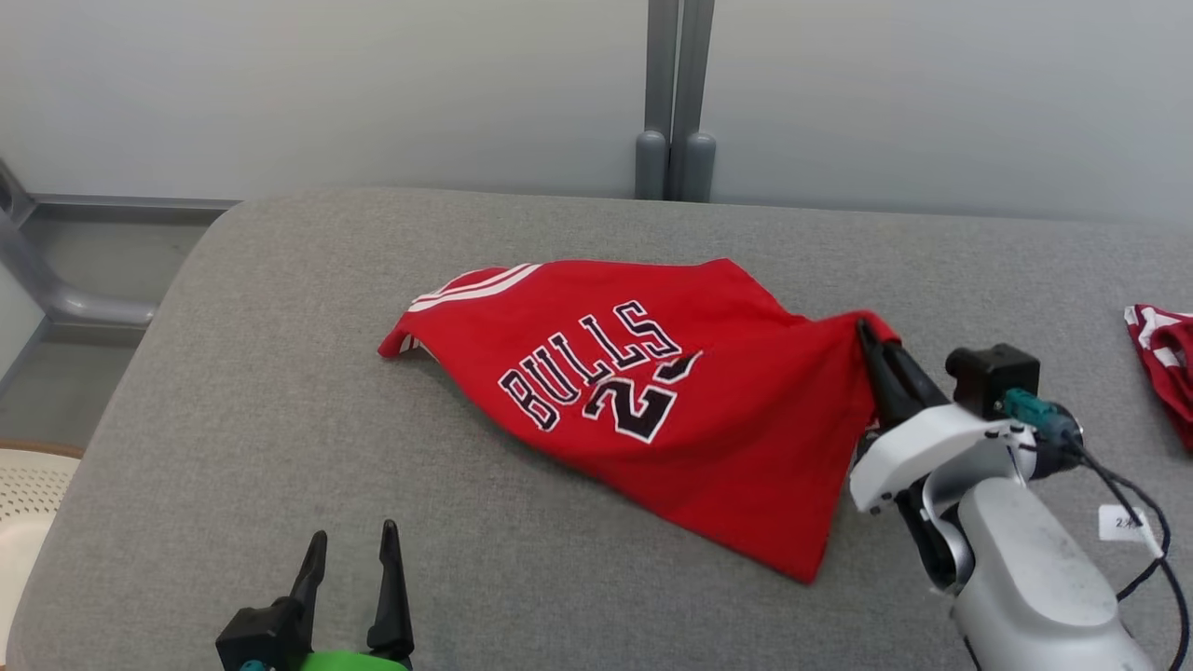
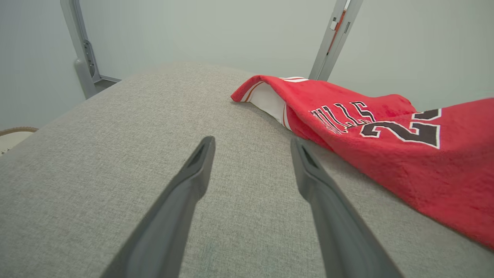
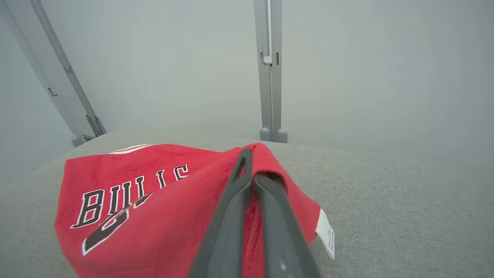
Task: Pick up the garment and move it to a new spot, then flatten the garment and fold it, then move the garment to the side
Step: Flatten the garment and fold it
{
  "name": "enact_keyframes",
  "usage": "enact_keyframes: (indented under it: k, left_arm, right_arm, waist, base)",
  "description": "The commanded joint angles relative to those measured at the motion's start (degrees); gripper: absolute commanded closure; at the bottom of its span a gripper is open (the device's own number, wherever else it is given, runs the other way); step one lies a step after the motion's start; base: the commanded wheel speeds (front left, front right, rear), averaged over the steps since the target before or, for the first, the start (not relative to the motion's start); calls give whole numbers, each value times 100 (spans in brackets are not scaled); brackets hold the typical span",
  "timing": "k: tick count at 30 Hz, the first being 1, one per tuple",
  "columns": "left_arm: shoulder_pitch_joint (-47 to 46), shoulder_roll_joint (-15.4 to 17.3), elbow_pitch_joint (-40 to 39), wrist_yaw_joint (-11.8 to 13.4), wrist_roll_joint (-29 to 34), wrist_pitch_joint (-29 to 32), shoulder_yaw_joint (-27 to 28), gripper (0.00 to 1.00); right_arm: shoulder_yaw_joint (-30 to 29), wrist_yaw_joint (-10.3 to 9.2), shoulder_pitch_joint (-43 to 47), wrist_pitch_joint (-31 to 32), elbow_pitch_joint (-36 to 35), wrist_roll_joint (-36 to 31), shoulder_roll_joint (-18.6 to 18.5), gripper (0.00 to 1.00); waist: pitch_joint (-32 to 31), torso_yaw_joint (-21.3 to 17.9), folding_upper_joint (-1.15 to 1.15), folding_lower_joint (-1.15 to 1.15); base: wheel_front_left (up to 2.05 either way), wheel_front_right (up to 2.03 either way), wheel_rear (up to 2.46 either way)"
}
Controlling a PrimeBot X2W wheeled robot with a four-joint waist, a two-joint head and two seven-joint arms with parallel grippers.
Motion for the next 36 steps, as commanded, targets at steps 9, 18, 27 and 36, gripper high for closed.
enact_keyframes:
  k: [9, 18, 27, 36]
  left_arm:
    - [-253, 9, -46, 18, -102, 2, -194, 0]
    - [-507, 8, -62, -1, -133, 2, -374, 0]
    - [-795, 7, -149, 12, -153, 2, -611, 0]
    - [-1012, 8, -238, 44, -66, 2, -772, 0]
  right_arm:
    - [-102, -3, -941, 525, -56, -198, -796, 100]
    - [-244, -3, -2040, 425, 1206, -437, -1496, 100]
    - [-234, -3, -3067, 204, 2310, -871, -1880, 100]
    - [-393, -3, -3763, -12, 3034, -1425, -2010, 100]
  waist:
    - [347, 170, 0, 0]
    - [858, 548, 0, 0]
    - [1520, 763, 0, 0]
    - [1878, 814, 0, 0]
  base:
    - [0, 0, 0]
    - [0, 0, 0]
    - [0, 0, 0]
    - [0, 0, 0]
